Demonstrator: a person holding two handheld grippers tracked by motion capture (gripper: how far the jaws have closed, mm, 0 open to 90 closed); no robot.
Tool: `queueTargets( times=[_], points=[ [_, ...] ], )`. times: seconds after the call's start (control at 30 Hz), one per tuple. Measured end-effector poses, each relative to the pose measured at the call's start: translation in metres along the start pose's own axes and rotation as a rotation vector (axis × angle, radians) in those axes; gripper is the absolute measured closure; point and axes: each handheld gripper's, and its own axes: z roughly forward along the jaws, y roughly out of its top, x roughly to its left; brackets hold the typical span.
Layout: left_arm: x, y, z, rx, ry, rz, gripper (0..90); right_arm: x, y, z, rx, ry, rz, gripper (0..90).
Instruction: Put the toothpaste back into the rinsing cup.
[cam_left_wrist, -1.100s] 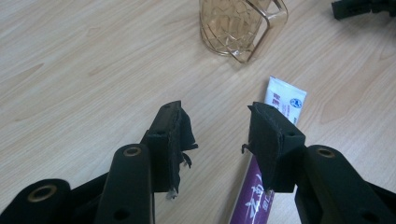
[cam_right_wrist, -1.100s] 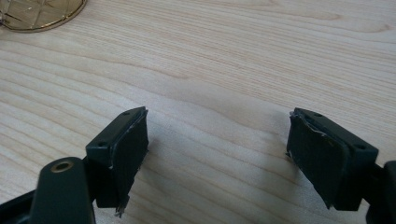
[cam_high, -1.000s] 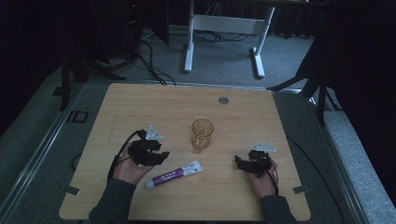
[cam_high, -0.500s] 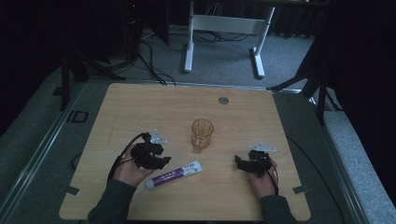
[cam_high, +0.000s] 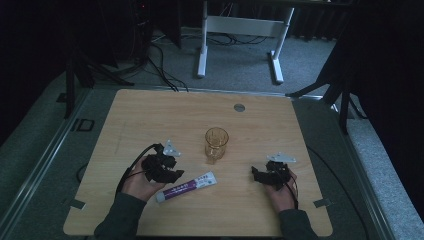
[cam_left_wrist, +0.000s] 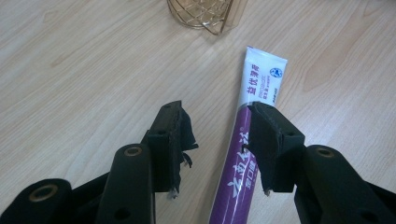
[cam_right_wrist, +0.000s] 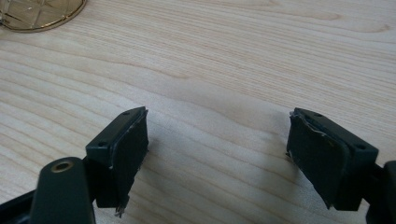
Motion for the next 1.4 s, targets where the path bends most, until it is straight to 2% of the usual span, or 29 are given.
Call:
queueTargets(
  times=[0.7, 1.4],
  points=[
    [-0.005, 0.002, 0.005, 0.041, 0.004, 0.026, 56.5, 0.0, 0.0, 0.0, 0.0, 0.0, 0.0, 20.5],
    [-0.01, 0.004, 0.012, 0.091, -0.009, 0.053, 56.6, 0.0, 0.0, 0.0, 0.0, 0.0, 0.0, 20.5]
  ],
)
